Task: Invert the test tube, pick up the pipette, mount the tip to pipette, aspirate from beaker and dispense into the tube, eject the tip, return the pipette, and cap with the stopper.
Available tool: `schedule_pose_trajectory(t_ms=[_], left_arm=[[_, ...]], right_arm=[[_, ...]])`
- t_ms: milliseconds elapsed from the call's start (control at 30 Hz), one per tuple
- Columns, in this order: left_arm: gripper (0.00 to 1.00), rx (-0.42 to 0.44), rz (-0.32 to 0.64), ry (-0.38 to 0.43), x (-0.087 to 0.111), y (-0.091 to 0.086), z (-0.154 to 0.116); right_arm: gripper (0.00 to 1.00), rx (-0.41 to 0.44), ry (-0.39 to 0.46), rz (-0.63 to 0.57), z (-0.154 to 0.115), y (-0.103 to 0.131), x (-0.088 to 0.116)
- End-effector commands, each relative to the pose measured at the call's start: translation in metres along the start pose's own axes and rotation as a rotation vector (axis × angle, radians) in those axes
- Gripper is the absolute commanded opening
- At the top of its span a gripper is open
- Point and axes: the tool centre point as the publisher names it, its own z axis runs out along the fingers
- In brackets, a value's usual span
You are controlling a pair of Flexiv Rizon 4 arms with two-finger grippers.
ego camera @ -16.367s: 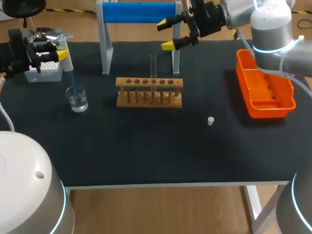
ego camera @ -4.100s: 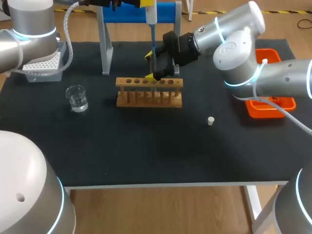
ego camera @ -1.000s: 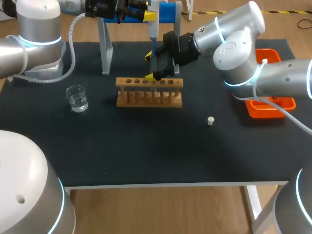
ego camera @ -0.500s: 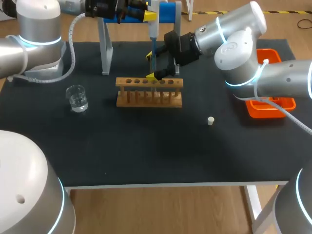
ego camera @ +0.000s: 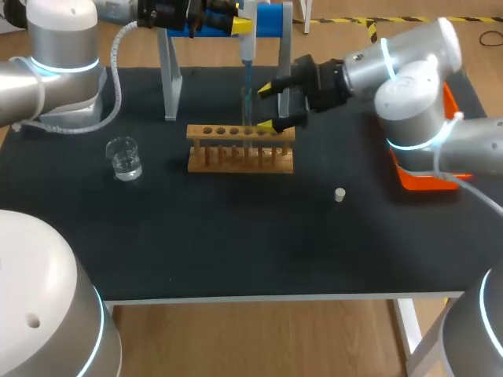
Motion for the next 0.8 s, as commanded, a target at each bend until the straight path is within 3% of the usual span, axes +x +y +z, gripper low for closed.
schedule_pose_trajectory(t_ms=[33,200,333,800], left_arm=[[0.00,-0.002,0.000,0.001,-0.001,-0.001,0.000],[0.00,-0.002,0.000,0.001,-0.001,-0.001,0.000],[0.00,-0.002,0.000,0.001,-0.001,-0.001,0.000],[0.00,-0.002,0.000,0.001,-0.001,-0.001,0.000]], right_arm=[[1.00,-0.087,-0.043,0.020,-0.033,-0.012,0.016],[1.00,-0.099,-0.076,0.040,-0.052,-0.015,0.019],[1.00,-0.158,-0.096,0.044,-0.069,-0.004,0.019],[1.00,-0.264,-0.141,0.081,-0.139,0.070,0.012]])
